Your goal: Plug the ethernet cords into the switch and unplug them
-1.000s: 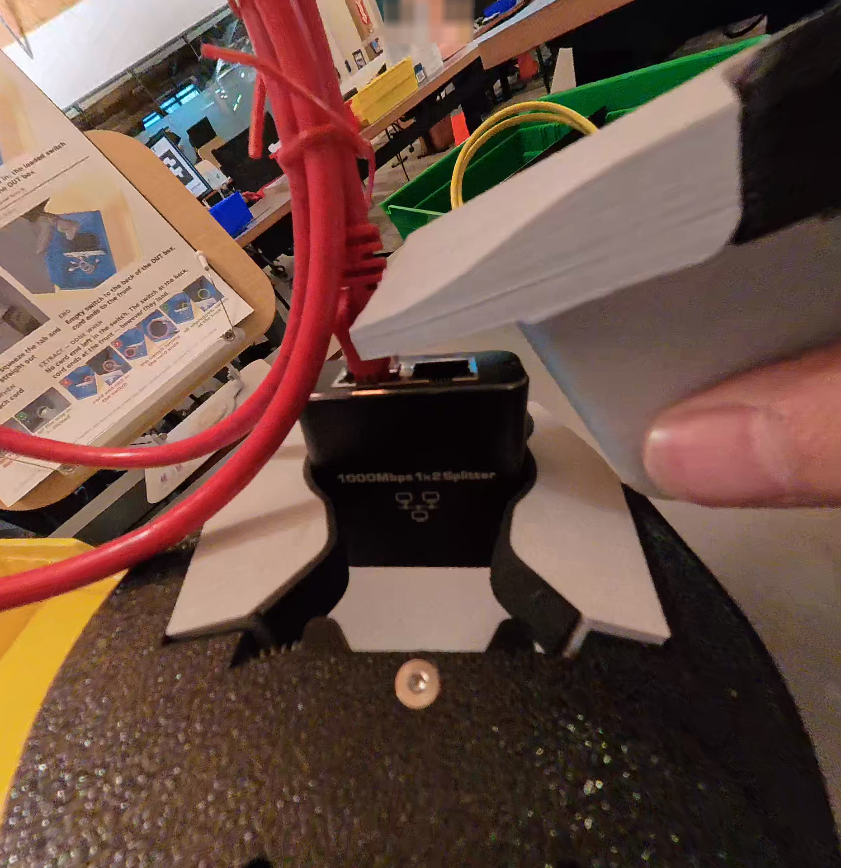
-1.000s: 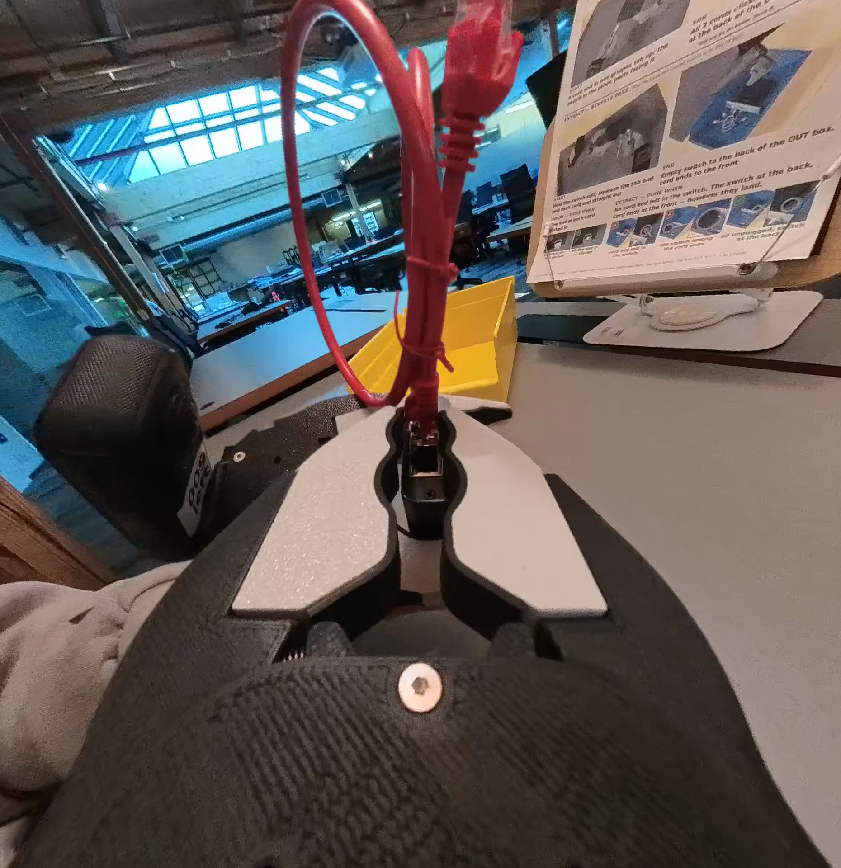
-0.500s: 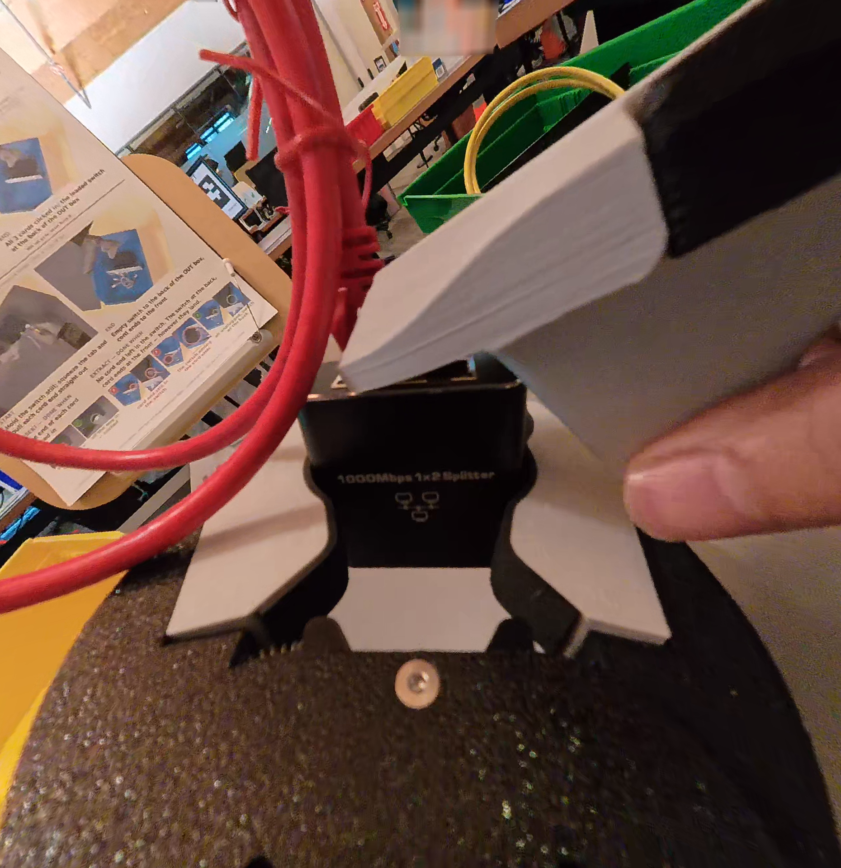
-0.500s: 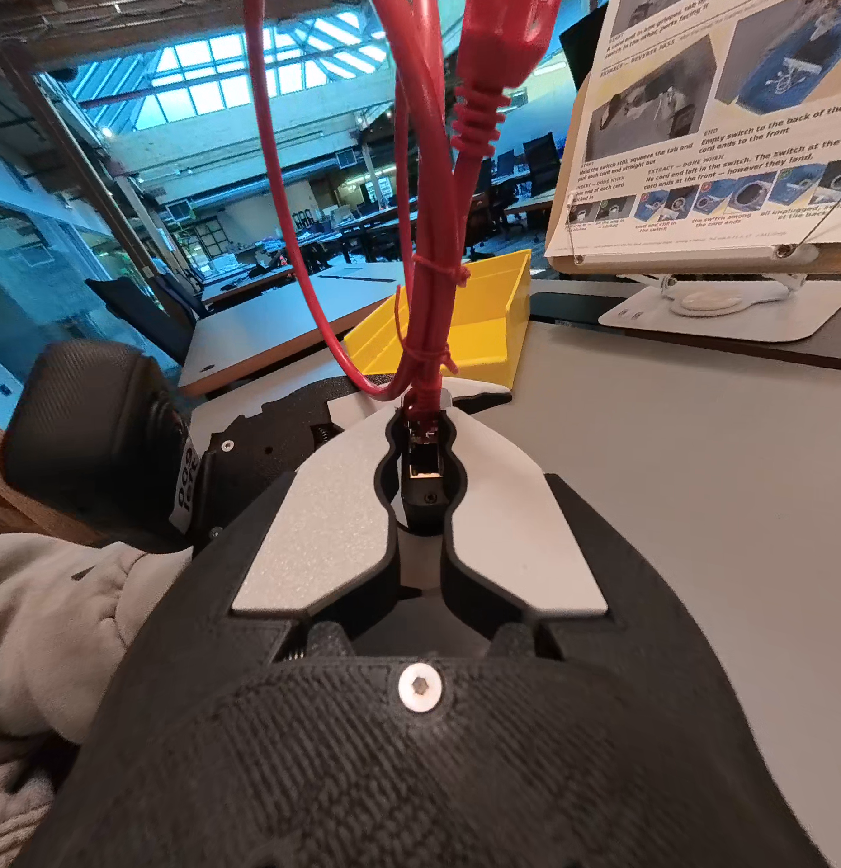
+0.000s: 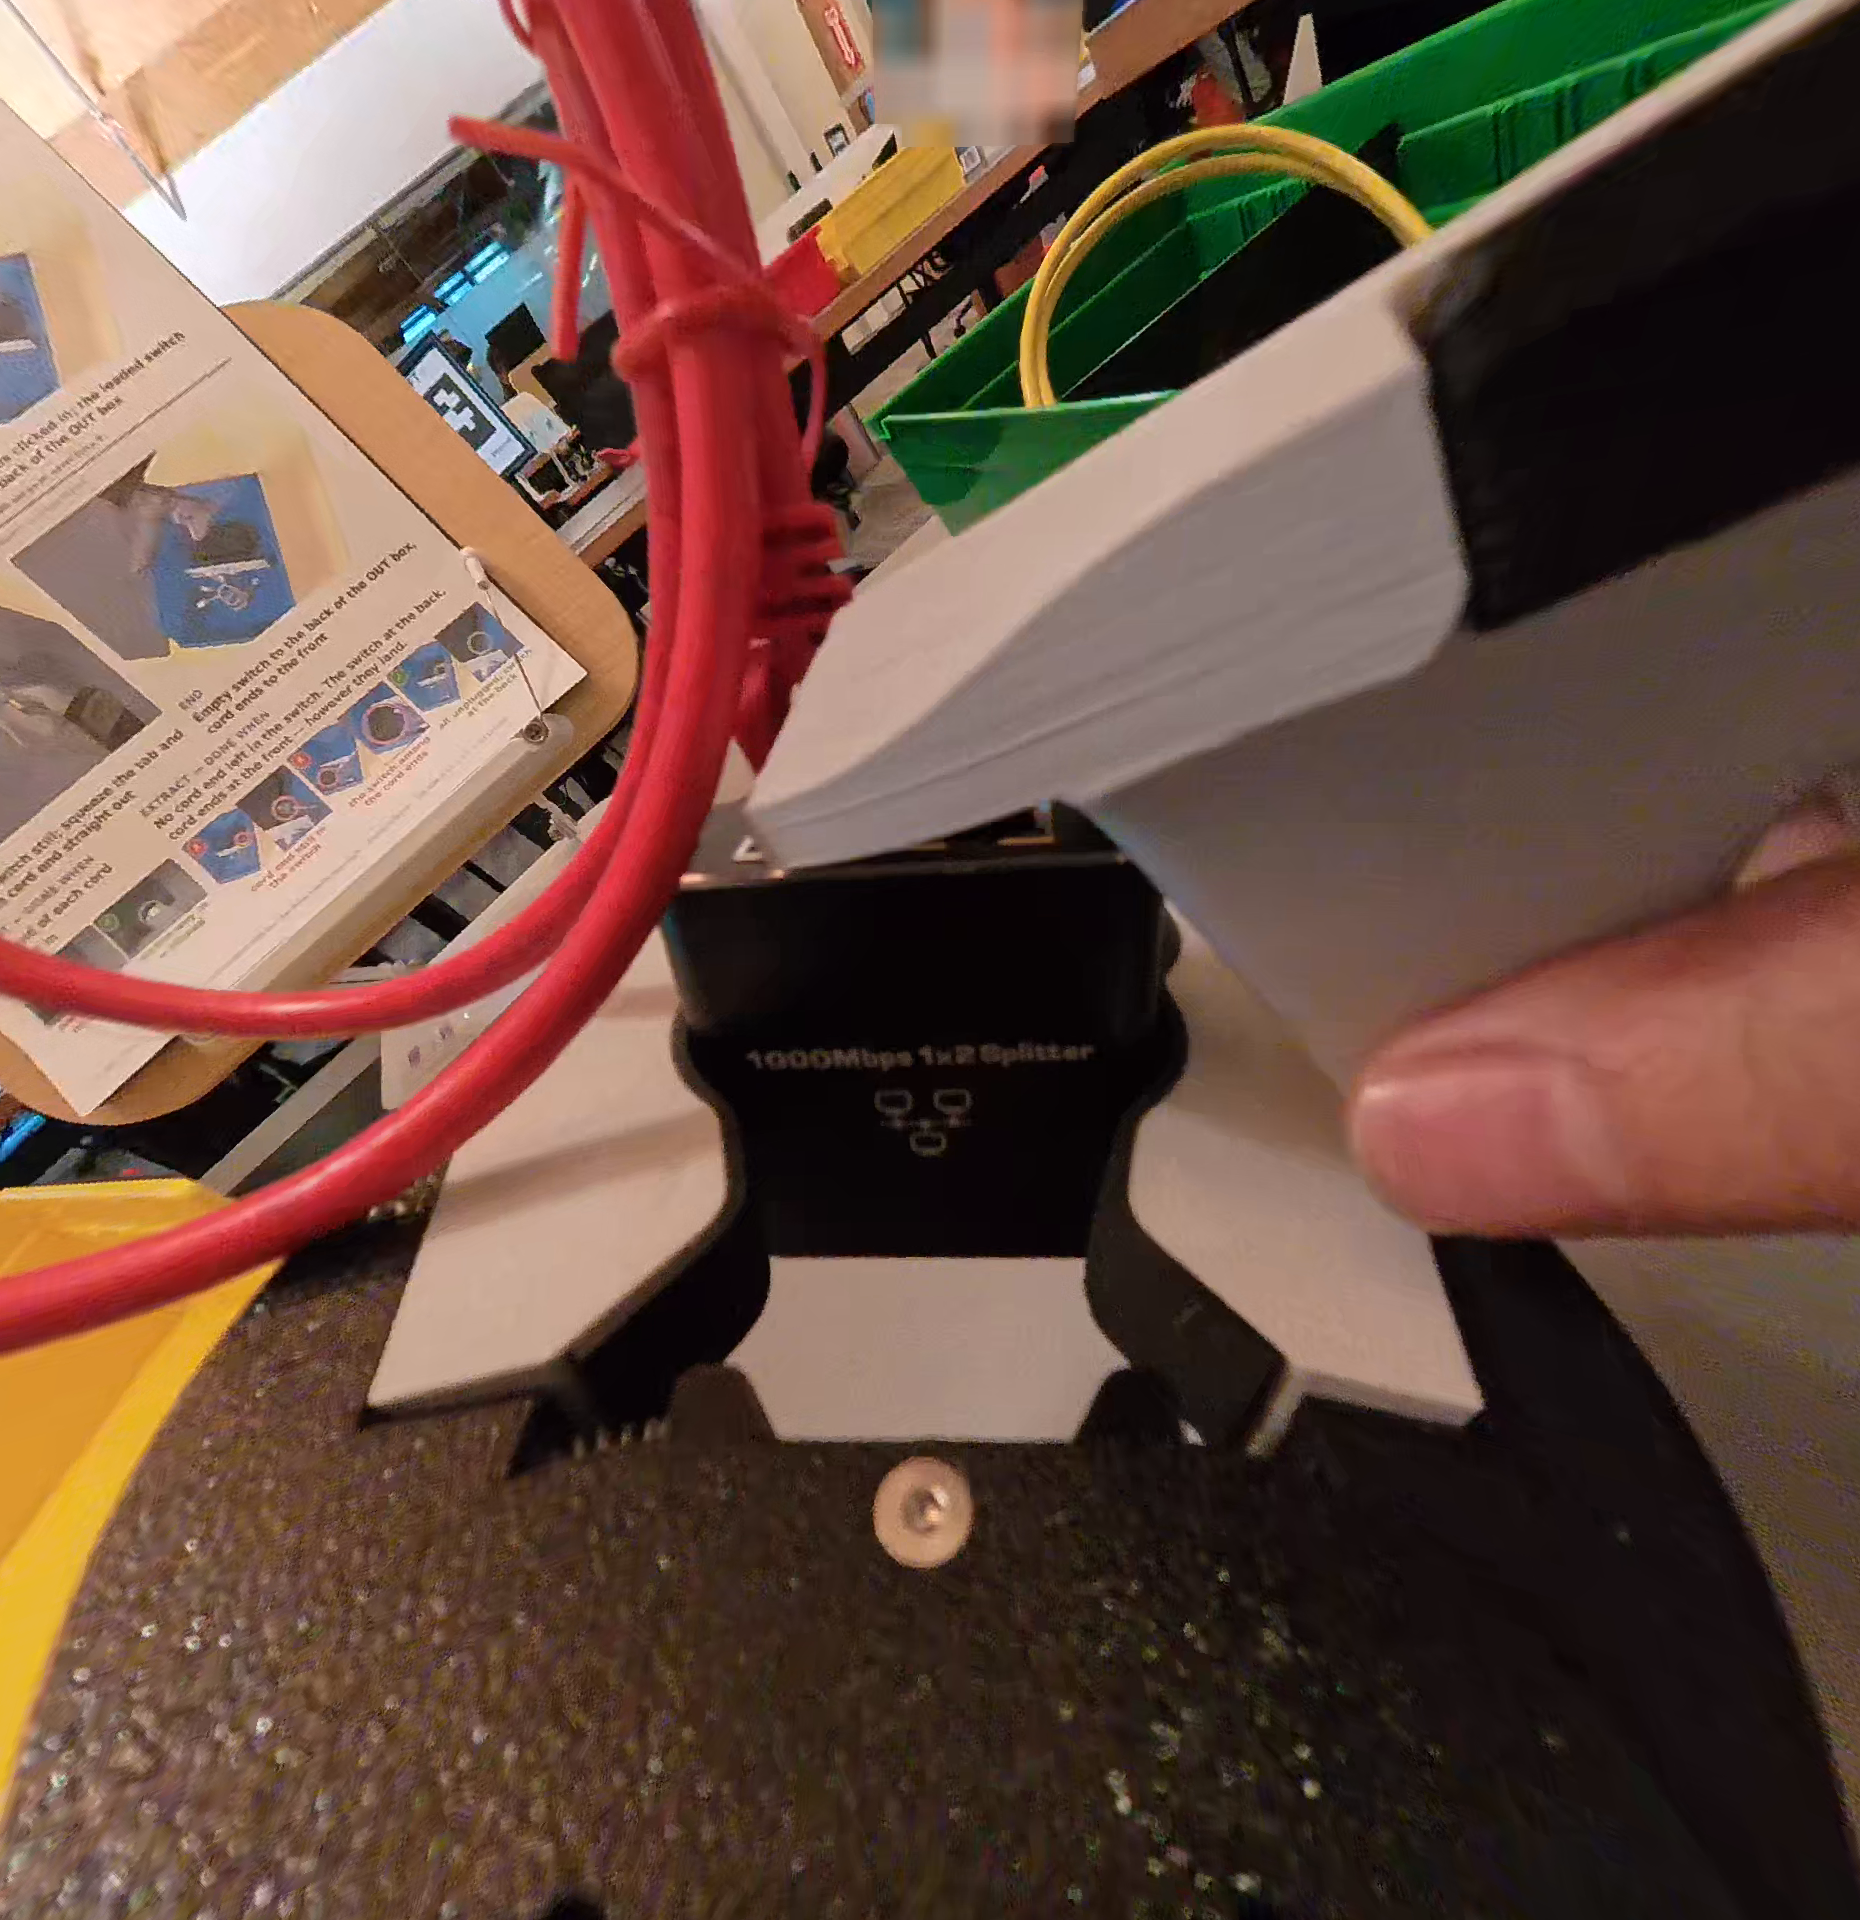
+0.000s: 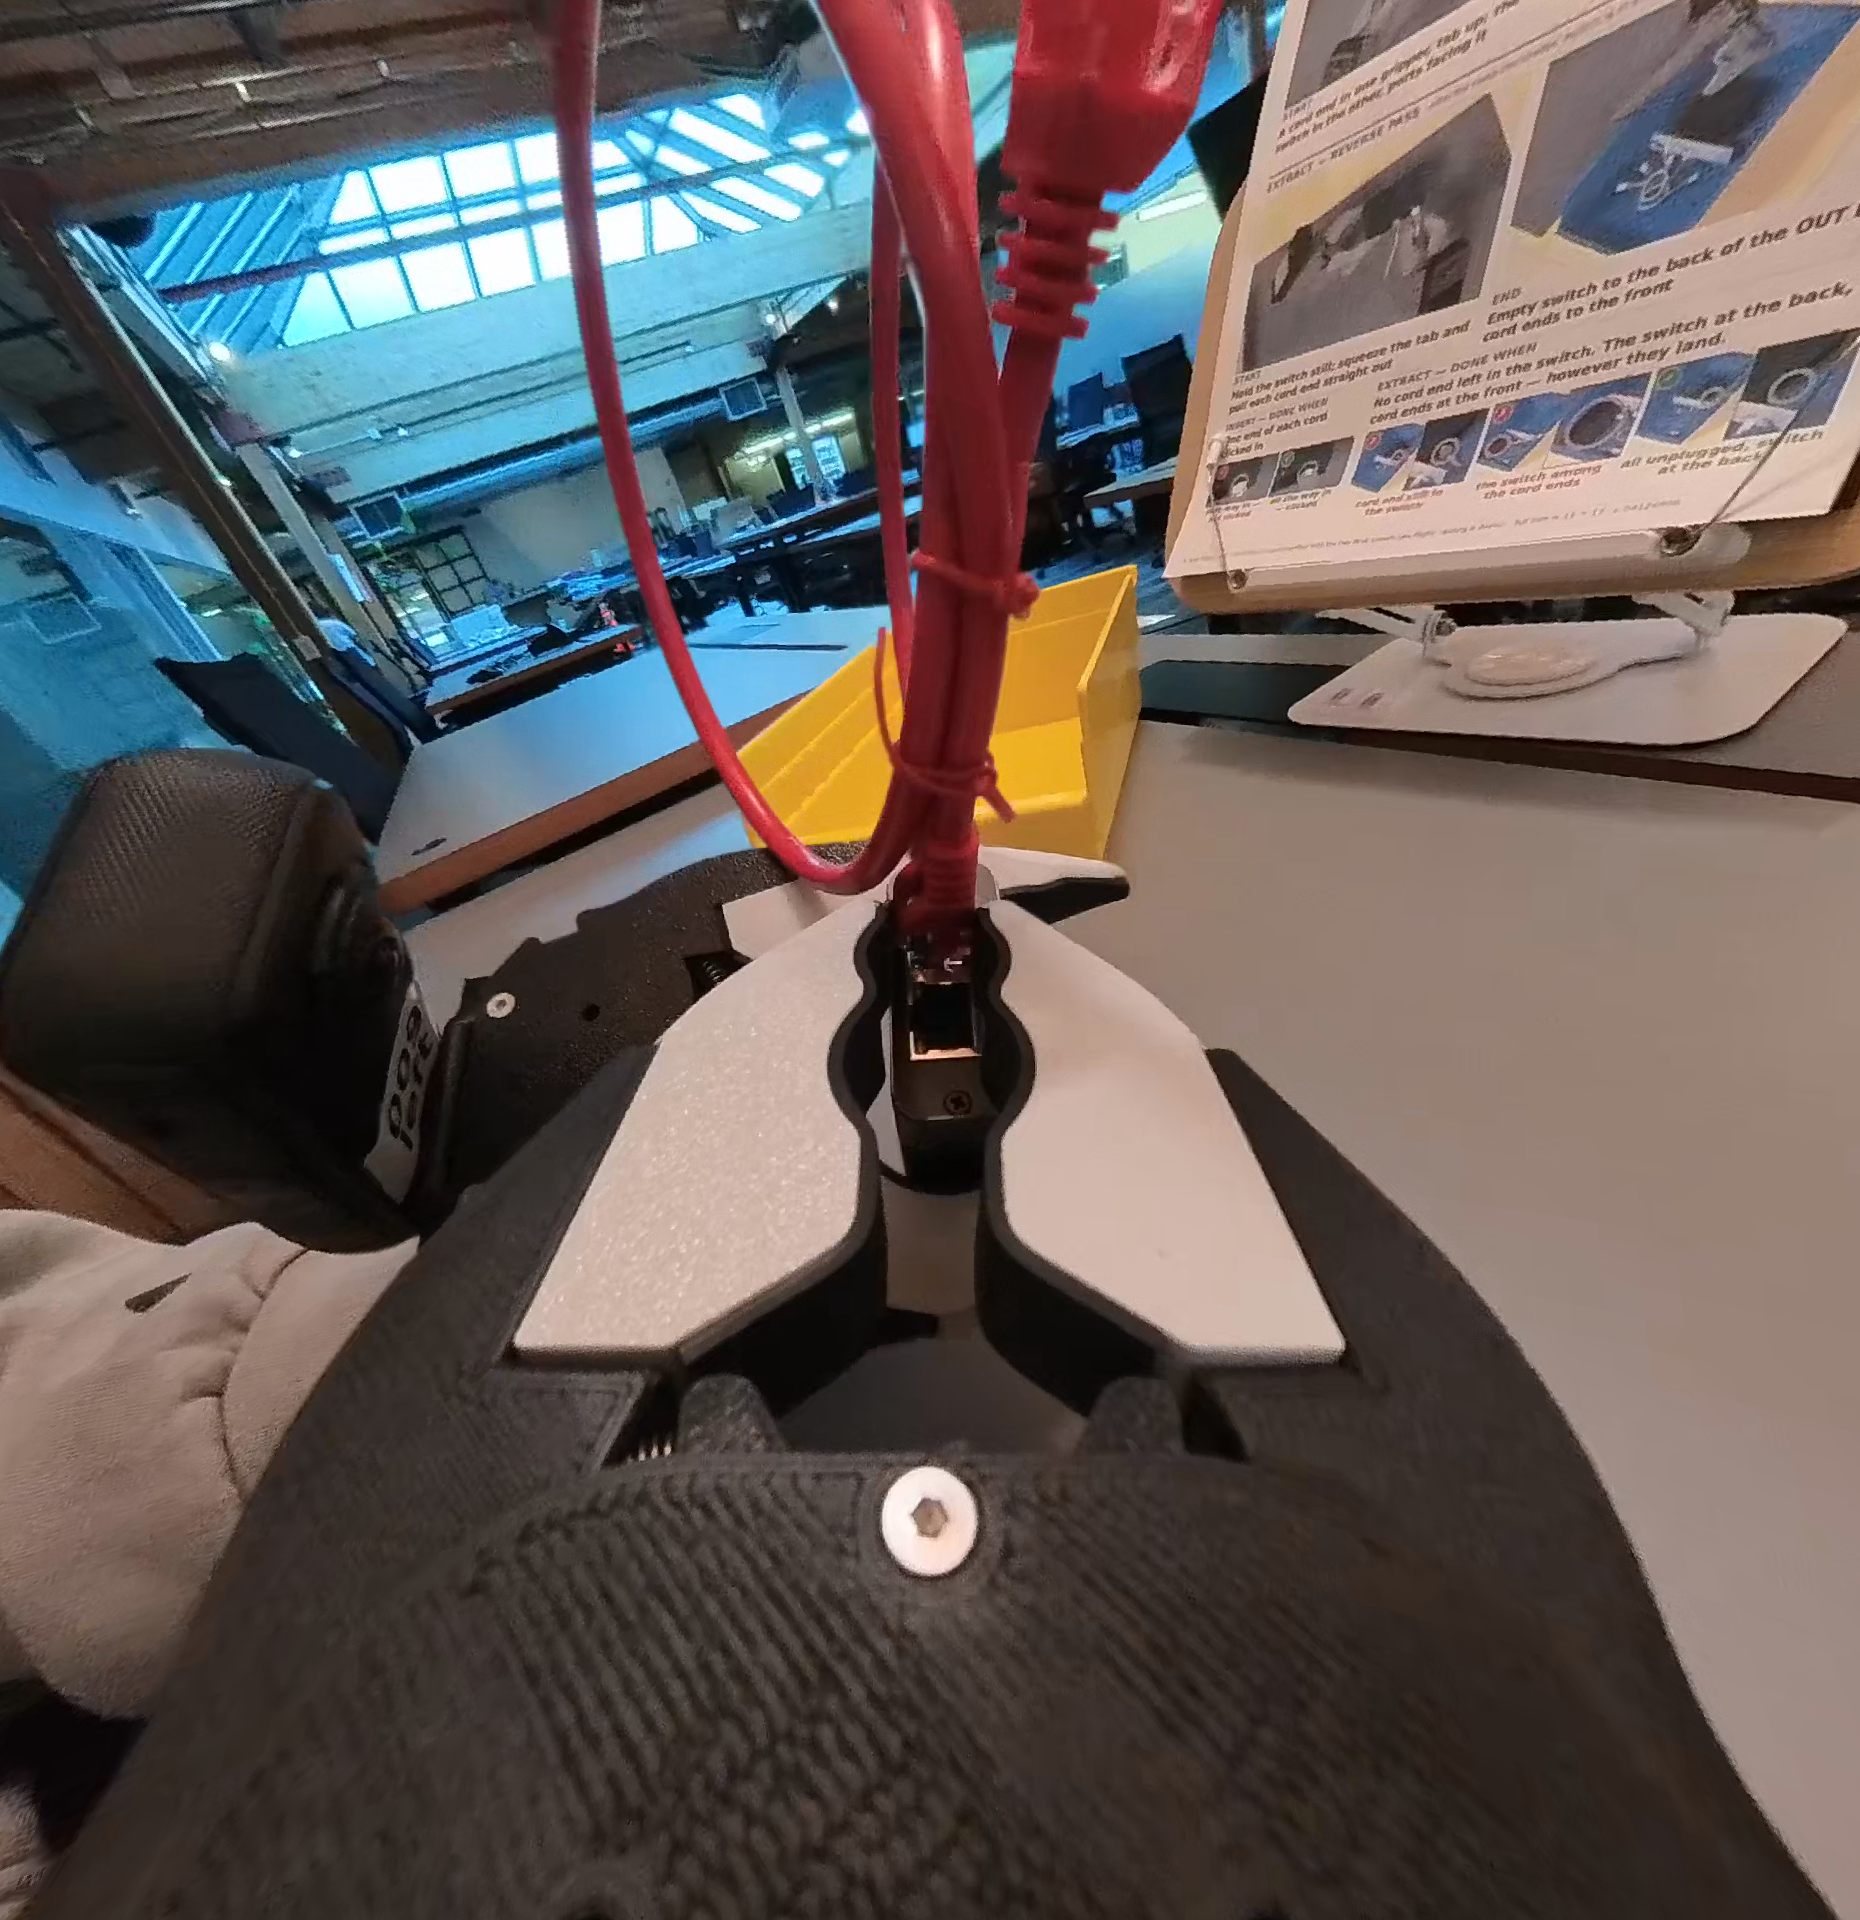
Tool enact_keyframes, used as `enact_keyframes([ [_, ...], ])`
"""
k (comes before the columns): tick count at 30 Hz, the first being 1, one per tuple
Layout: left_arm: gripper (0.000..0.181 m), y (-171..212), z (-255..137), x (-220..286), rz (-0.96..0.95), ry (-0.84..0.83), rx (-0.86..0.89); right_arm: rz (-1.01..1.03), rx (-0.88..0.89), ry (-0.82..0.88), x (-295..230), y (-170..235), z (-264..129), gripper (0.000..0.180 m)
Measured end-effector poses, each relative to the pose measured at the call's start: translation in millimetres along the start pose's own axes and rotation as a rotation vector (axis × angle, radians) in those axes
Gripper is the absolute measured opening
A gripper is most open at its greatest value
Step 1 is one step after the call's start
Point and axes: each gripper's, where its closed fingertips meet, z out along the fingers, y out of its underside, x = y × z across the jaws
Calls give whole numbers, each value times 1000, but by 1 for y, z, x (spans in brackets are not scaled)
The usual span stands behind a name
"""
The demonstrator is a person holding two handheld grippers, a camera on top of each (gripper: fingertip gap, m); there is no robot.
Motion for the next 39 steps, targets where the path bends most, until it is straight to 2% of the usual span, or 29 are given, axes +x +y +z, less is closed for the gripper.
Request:
enact_keyframes([
  [5,79,3,1,2,-37,10,19,-64,-22,20,0,5,2,14],
  [14,75,11,1,-1,2,-3,7,-144,-9,53,-1,12,6,14],
  [17,79,12,1,0,-8,8,8,-211,-29,92,-1,14,6,13],
  [19,75,11,1,2,-44,38,13,-275,-57,118,-2,14,6,14],
  [28,79,6,-2,8,-96,88,66,-502,-157,176,-7,14,5,14],
  [39,75,-2,-6,4,-122,86,122,-646,-199,224,-15,10,7,14],
])
